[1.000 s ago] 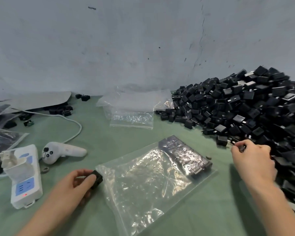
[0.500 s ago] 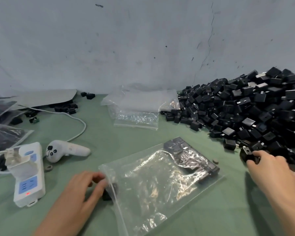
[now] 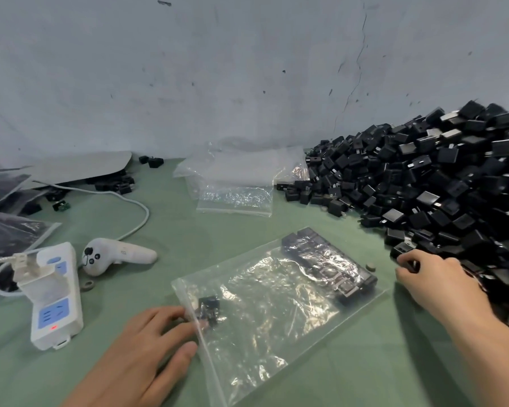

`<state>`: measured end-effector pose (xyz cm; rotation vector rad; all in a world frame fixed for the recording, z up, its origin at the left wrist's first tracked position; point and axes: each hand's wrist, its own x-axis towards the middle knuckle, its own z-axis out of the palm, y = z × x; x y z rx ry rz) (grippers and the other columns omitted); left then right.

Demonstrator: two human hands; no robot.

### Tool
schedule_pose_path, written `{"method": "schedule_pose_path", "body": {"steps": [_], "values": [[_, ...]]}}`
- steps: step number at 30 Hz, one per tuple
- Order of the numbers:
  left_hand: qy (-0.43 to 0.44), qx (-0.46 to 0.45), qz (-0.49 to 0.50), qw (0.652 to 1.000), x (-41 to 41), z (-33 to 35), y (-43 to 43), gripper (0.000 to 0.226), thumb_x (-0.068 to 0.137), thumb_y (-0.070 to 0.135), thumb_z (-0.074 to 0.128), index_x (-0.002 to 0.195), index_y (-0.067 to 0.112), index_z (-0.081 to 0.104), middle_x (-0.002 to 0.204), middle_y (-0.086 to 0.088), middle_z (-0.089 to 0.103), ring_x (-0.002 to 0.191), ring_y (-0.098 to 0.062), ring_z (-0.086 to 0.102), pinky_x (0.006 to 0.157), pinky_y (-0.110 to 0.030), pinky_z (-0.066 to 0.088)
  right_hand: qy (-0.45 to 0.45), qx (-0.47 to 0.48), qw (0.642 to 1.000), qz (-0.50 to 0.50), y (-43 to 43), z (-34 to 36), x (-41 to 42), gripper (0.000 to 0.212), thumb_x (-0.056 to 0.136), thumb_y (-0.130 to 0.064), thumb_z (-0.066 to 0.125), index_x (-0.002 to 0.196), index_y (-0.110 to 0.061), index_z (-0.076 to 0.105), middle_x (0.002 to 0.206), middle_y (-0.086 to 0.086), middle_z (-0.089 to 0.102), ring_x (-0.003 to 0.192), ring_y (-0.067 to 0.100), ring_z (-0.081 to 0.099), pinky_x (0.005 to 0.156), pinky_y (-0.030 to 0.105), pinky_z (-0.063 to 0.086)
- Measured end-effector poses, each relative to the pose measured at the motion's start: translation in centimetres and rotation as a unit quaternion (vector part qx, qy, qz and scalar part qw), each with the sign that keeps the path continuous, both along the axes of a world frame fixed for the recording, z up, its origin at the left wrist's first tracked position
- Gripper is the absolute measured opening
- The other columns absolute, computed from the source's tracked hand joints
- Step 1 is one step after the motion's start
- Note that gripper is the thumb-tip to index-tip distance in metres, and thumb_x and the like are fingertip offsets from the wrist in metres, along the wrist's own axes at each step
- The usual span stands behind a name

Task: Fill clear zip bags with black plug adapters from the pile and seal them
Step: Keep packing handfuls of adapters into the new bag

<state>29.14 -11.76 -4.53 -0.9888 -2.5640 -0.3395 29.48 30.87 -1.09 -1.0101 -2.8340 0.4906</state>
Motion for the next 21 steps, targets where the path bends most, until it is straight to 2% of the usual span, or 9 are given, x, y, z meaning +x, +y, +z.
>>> {"method": "schedule_pose_path", "body": {"steps": [2, 4, 7, 11, 14, 16, 17, 19, 21], "values": [[-0.001, -0.029, -0.006, 1.000, -0.2, 0.3, 0.5, 0.050, 0.103, 0.052, 0.025, 0.113, 0.034, 0.071, 0.117, 0.009, 0.063, 0.105, -0.007, 0.054, 0.090, -0.024, 0.039, -0.032, 0.004, 0.999, 0.012, 0.1, 0.0, -0.2, 0.044, 0.097, -0.042, 0.047, 0.140, -0.045, 0.048, 0.127, 0.014, 0.054, 0.109, 0.036, 0.057, 0.087, 0.041, 0.050], [0.001, -0.049, -0.004, 0.999, -0.2, 0.5, 1.0, 0.052, 0.103, 0.051, 0.022, 0.117, 0.035, 0.070, 0.118, 0.010, 0.064, 0.107, -0.007, 0.052, 0.091, -0.024, 0.037, -0.052, 0.015, 0.998, 0.018, 0.1, 0.0, -0.4, 0.047, 0.098, -0.042, 0.045, 0.145, -0.044, 0.044, 0.131, 0.014, 0.052, 0.113, 0.036, 0.056, 0.090, 0.042, 0.051], [0.008, -0.054, 0.005, 0.998, -0.3, 1.0, 1.6, 0.058, 0.103, 0.049, 0.017, 0.125, 0.031, 0.068, 0.116, 0.012, 0.066, 0.107, -0.008, 0.051, 0.091, -0.025, 0.036, -0.041, 0.026, 0.998, 0.025, -0.1, -0.2, -0.4, 0.041, 0.098, -0.038, 0.048, 0.138, -0.037, 0.053, 0.129, 0.013, 0.051, 0.113, 0.038, 0.055, 0.089, 0.042, 0.049], [0.011, -0.067, -0.010, 0.998, -0.4, 1.7, 2.3, 0.061, 0.104, 0.045, 0.015, 0.113, 0.033, 0.074, 0.114, 0.014, 0.069, 0.100, -0.009, 0.060, 0.088, -0.024, 0.037, -0.008, 0.031, 0.999, 0.038, -0.3, -0.4, -0.3, 0.032, 0.096, -0.036, 0.053, 0.127, -0.037, 0.061, 0.122, 0.004, 0.058, 0.111, 0.032, 0.057, 0.079, 0.038, 0.046], [0.000, -0.062, -0.031, 0.998, -0.5, 1.8, 2.5, 0.060, 0.105, 0.045, 0.016, 0.108, 0.034, 0.075, 0.117, 0.013, 0.068, 0.099, -0.007, 0.063, 0.088, -0.023, 0.039, 0.082, -0.025, 0.994, 0.072, -0.9, 0.6, -0.6, 0.028, 0.094, -0.033, 0.057, 0.120, -0.038, 0.065, 0.113, -0.005, 0.064, 0.098, 0.018, 0.061, 0.069, 0.031, 0.038], [-0.009, -0.052, -0.035, 0.998, -0.6, 1.8, 2.8, 0.059, 0.105, 0.045, 0.017, 0.112, 0.032, 0.074, 0.120, 0.014, 0.067, 0.103, -0.004, 0.059, 0.090, -0.023, 0.039, 0.154, -0.092, 0.979, 0.100, -1.8, 1.7, -0.9, 0.022, 0.093, -0.034, 0.058, 0.112, -0.045, 0.064, 0.097, -0.014, 0.065, 0.072, 0.001, 0.061, 0.059, 0.026, 0.039], [-0.013, -0.051, -0.036, 0.998, -0.7, 1.9, 3.0, 0.057, 0.105, 0.045, 0.019, 0.113, 0.031, 0.074, 0.120, 0.014, 0.067, 0.104, -0.003, 0.057, 0.090, -0.023, 0.039, 0.179, -0.115, 0.971, 0.113, -2.3, 2.2, -1.0, 0.020, 0.092, -0.037, 0.058, 0.107, -0.049, 0.063, 0.091, -0.018, 0.064, 0.064, -0.001, 0.061, 0.056, 0.025, 0.040], [-0.014, -0.053, -0.040, 0.998, -1.0, 1.9, 3.4, 0.053, 0.105, 0.044, 0.023, 0.116, 0.029, 0.073, 0.119, 0.013, 0.068, 0.105, -0.003, 0.057, 0.092, -0.023, 0.039, 0.207, -0.144, 0.958, 0.137, -3.6, 2.7, -1.5, 0.016, 0.092, -0.040, 0.060, 0.103, -0.052, 0.061, 0.087, -0.019, 0.065, 0.060, 0.001, 0.060, 0.054, 0.025, 0.042], [-0.030, -0.051, -0.047, 0.997, -1.3, 2.0, 3.7, 0.045, 0.102, 0.043, 0.032, 0.120, 0.028, 0.071, 0.121, 0.013, 0.066, 0.108, -0.004, 0.058, 0.094, -0.023, 0.040, 0.218, -0.147, 0.951, 0.164, -4.8, 2.7, -1.9, 0.017, 0.094, -0.041, 0.059, 0.108, -0.050, 0.063, 0.095, -0.015, 0.064, 0.069, 0.006, 0.059, 0.059, 0.028, 0.041]]}}
